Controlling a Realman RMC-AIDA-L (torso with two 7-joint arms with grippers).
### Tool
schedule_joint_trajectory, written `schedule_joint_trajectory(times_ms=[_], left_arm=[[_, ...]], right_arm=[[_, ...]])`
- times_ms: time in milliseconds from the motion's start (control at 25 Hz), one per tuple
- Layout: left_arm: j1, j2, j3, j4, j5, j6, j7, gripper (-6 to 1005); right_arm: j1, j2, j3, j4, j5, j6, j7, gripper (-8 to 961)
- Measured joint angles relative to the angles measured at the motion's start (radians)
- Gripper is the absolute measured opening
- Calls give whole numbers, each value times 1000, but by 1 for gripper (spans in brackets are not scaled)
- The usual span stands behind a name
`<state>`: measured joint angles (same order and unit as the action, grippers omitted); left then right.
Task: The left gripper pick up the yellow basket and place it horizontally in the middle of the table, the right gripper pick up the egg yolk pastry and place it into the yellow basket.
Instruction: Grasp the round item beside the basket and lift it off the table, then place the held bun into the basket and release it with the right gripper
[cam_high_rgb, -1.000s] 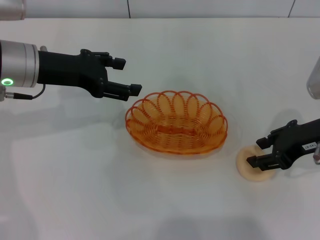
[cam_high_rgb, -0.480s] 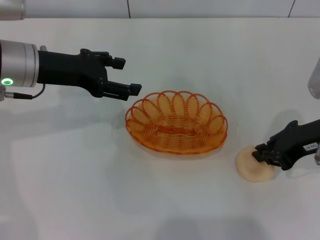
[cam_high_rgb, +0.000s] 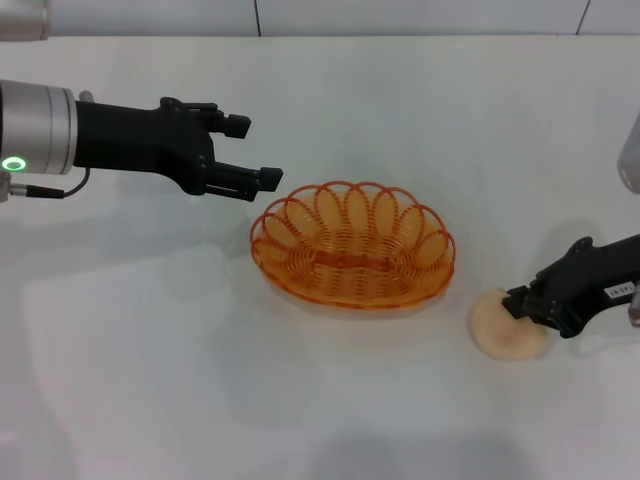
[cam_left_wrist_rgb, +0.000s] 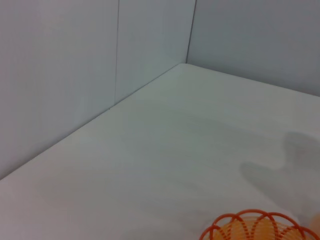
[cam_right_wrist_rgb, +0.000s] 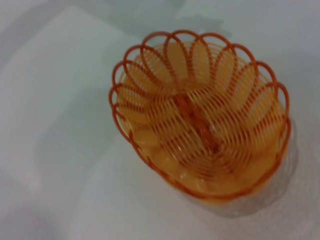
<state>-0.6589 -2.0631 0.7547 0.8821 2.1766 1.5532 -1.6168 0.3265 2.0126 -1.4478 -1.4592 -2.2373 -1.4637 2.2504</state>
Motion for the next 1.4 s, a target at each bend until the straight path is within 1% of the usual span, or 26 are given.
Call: schedule_joint_trajectory(times_ms=[200, 320, 800, 960, 1080, 1400], left_arm=[[11, 1, 0, -1, 0, -4, 6, 884], [15, 1, -2, 0, 0, -4, 11, 884], [28, 2, -3, 0, -1, -5, 28, 884], [31, 2, -4, -1, -17, -3, 31, 885], [34, 2, -5, -1, -25, 1, 36, 885], [34, 2, 1, 0, -26, 4, 37, 885]], right_arm=[[-1, 0, 3, -37, 17, -1, 0, 20], [-4, 0, 6, -56, 20, -5, 5, 20], [-15, -1, 76, -165, 84, -63, 26, 19], [21, 0, 77, -163, 120, -53, 19, 22], [60, 4, 51, -141, 122, -26, 17, 24], [166, 5, -100, 2, 124, 161, 13, 30]])
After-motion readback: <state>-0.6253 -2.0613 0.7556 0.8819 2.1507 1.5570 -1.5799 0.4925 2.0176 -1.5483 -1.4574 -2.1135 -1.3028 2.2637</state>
